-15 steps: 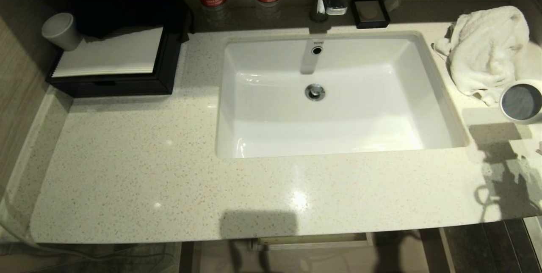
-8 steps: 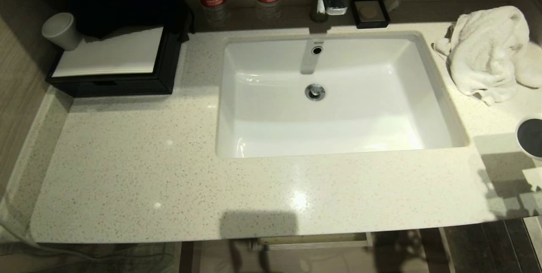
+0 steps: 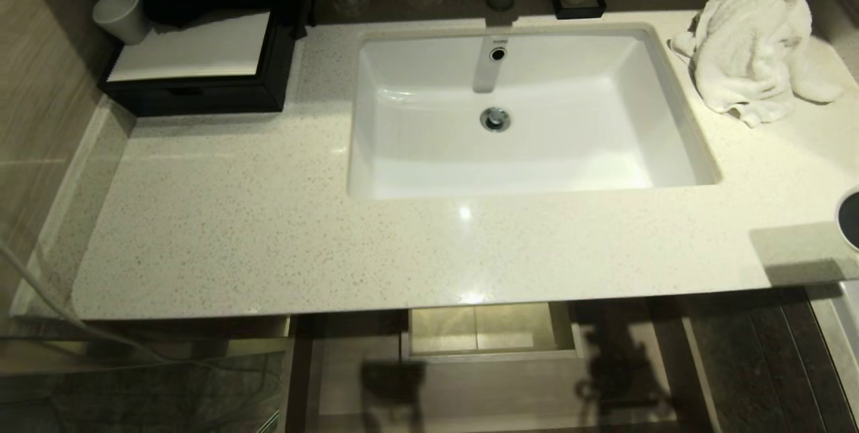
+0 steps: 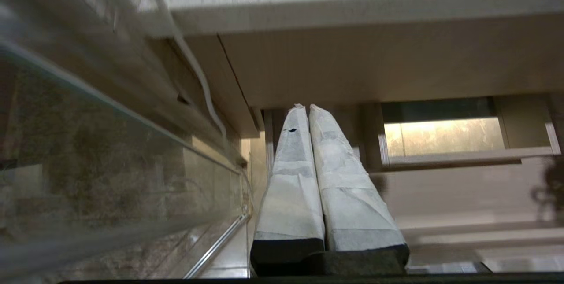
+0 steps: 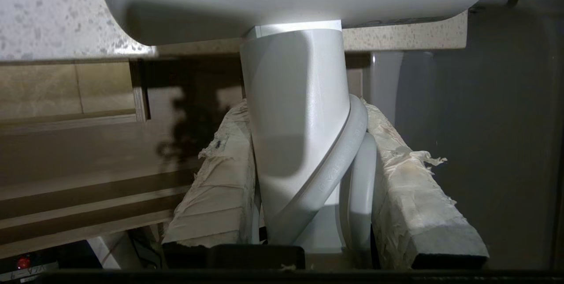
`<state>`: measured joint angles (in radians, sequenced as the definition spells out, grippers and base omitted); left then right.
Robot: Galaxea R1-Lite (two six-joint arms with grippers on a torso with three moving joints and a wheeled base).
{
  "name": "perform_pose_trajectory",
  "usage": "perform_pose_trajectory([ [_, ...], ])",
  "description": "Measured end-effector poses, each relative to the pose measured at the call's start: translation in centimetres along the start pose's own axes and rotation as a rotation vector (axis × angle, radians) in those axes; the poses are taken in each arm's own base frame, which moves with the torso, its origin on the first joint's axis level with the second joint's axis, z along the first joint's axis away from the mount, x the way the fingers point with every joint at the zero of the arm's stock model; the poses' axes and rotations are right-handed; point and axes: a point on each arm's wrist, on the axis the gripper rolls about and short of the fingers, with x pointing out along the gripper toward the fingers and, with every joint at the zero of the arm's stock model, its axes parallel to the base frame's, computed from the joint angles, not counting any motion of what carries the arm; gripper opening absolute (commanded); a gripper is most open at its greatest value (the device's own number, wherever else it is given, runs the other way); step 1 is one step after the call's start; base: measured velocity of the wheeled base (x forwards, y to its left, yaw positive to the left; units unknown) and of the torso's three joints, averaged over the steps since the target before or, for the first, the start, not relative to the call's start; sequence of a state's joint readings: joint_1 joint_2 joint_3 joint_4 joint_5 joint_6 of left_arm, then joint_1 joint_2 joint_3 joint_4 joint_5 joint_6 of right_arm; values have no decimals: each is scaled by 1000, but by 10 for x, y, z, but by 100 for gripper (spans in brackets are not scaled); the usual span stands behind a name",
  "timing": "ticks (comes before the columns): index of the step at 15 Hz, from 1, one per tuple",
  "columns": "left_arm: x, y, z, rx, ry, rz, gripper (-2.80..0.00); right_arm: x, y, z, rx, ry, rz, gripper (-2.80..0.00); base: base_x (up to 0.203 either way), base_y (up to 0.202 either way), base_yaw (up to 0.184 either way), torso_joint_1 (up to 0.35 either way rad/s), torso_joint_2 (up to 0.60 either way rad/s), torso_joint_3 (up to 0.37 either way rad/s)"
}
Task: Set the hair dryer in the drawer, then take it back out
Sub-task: Put it into the drawer
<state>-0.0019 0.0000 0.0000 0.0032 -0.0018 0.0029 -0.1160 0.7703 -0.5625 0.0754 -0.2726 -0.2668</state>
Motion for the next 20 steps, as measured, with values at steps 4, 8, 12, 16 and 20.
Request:
perform_pose_trajectory([
  [4, 0, 0, 0, 0, 0, 0, -280, -11, 2, -15, 2, -24, 9, -280, 0, 0, 0, -307, 138, -173],
  [8, 0, 0, 0, 0, 0, 0, -280, -18, 1, -19, 11, -54, 8, -280, 0, 0, 0, -282, 78, -205],
  [12, 0, 0, 0, 0, 0, 0, -280, -21, 1, -22, 21, -65, 6, -280, 0, 0, 0, -253, 22, -235],
  [16, 0, 0, 0, 0, 0, 0, -280, -23, 1, -23, 23, -70, 6, -280, 0, 0, 0, -221, -33, -261],
  [20, 0, 0, 0, 0, 0, 0, -280, -23, 1, -23, 31, -97, -2, -280, 0, 0, 0, -197, -93, -286],
])
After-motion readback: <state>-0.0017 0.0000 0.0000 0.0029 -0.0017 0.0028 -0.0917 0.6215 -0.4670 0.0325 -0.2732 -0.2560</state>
